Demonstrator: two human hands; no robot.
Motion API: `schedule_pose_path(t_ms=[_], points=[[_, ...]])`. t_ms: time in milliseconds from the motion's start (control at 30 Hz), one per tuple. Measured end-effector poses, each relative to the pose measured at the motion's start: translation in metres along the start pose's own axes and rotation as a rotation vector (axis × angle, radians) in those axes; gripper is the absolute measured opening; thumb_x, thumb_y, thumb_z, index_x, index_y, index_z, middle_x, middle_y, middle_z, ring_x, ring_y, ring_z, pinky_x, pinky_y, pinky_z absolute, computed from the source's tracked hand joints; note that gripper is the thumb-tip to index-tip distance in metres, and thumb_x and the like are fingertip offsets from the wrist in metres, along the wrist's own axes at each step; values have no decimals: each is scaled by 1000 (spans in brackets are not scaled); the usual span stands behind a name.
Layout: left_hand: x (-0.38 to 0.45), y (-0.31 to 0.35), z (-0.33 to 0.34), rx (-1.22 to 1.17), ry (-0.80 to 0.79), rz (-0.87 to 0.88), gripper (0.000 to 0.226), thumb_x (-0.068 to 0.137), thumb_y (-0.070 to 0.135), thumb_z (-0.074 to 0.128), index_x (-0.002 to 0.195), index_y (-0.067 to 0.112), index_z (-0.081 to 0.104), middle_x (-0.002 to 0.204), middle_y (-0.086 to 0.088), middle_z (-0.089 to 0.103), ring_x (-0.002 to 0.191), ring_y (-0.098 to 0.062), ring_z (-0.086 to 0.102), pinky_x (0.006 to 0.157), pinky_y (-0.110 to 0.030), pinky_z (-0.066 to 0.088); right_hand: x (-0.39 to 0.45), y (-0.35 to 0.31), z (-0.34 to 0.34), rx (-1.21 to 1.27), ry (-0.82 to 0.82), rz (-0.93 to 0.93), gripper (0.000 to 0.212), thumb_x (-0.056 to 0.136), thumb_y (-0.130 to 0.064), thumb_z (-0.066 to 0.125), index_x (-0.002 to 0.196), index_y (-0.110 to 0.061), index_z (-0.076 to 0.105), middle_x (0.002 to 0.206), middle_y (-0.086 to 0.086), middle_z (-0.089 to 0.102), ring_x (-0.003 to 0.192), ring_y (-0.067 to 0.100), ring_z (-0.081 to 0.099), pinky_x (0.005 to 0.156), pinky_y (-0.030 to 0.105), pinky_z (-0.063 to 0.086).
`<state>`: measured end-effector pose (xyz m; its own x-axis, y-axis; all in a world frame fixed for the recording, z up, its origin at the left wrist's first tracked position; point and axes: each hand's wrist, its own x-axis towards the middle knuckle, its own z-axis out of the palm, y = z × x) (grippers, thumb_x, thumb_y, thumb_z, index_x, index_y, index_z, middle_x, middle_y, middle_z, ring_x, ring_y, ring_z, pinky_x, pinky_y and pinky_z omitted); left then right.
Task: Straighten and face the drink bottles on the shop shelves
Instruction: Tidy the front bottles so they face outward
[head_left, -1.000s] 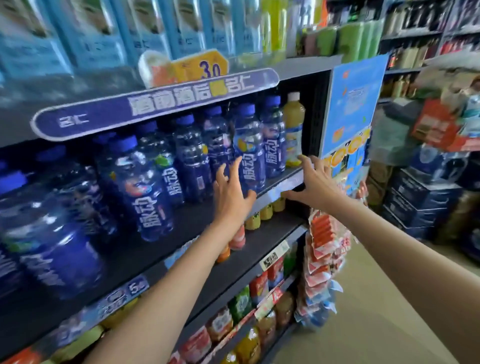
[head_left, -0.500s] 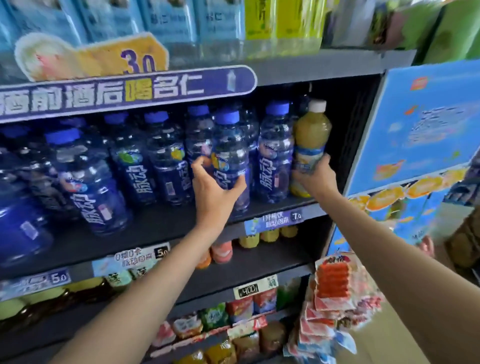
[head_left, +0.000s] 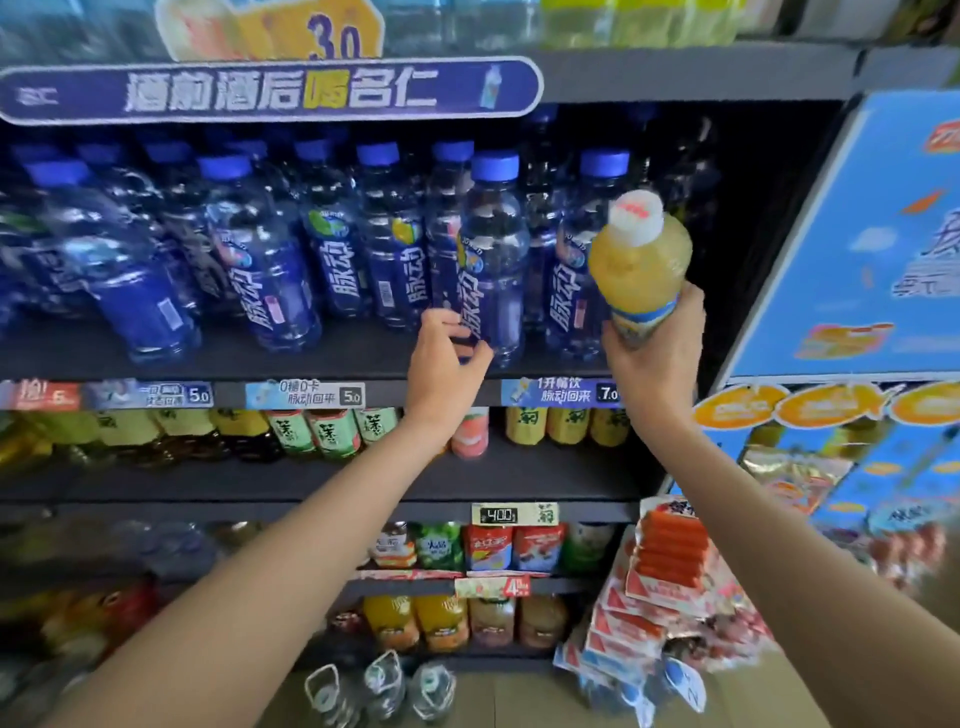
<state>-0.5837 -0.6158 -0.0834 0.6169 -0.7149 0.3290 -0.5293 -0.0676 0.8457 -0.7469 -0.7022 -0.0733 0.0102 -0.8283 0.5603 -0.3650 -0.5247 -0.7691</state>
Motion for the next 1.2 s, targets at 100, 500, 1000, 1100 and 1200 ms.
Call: schedule_pose_path(t_ms=[100, 500, 1000, 1100, 1200], points=[[-21, 2, -19, -55, -43, 61, 34, 86, 8, 61, 109, 18, 38, 104, 2, 51, 76, 0, 54, 68, -5, 42, -15, -28, 11, -140, -50, -317, 52, 69, -16, 72, 112, -1, 48, 103, 20, 52, 98, 23, 39, 81, 32, 30], [-104, -103, -268, -212, 93, -73, 48, 64, 39, 82, 103, 23, 59, 105, 4, 65, 99, 1, 61, 90, -26, 47, -174, -201, 179, -102, -634, -827, 51, 63, -38, 60, 106, -17, 45, 93, 13, 58, 87, 30, 50, 70, 38, 39], [-174, -261, -609, -114, 790, -442, 66, 67, 10, 83, 117, 5, 40, 89, 10, 45, 99, -18, 51, 70, -20, 36, -431, -466, 425, 82, -1726, -792, 72, 66, -19, 84, 128, -16, 48, 119, -2, 61, 108, 9, 55, 91, 24, 47], [-166, -303, -676, -9, 858, -495, 69, 65, 14, 84, 116, 2, 40, 101, -2, 51, 100, -20, 52, 73, -25, 37, -478, -507, 485, 187, -1777, -772, 62, 70, -11, 82, 124, -15, 54, 115, -5, 60, 102, -2, 49, 75, -2, 35], [-147, -345, -754, 99, 865, -483, 63, 63, 18, 85, 104, 8, 38, 99, -4, 55, 93, -21, 54, 65, -19, 38, -512, -555, 554, 211, -1786, -767, 42, 76, -18, 78, 102, -39, 52, 98, -23, 57, 90, -2, 54, 66, 1, 36]])
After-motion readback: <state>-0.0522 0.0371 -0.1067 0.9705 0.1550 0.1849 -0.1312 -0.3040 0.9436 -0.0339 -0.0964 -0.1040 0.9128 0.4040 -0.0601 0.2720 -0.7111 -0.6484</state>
